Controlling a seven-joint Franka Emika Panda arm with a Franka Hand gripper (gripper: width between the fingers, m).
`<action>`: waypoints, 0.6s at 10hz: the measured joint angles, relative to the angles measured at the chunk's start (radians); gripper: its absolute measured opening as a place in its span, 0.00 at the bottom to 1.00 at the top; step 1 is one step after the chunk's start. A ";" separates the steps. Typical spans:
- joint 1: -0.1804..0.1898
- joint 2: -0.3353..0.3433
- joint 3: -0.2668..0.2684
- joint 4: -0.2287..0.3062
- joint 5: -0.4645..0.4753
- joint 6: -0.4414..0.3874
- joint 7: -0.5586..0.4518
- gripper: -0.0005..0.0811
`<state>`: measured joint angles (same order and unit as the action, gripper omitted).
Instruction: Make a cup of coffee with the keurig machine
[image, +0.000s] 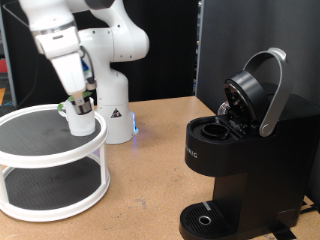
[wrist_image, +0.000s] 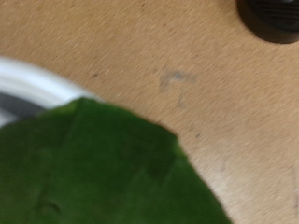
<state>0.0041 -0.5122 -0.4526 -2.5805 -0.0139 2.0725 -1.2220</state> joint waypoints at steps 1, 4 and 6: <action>0.000 -0.012 0.017 -0.009 0.003 0.011 0.033 0.60; 0.011 -0.010 0.019 -0.011 0.046 0.015 0.033 0.60; 0.061 -0.008 0.031 0.002 0.151 0.027 0.067 0.60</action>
<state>0.0648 -0.5199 -0.4211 -2.5783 0.1376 2.0993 -1.1554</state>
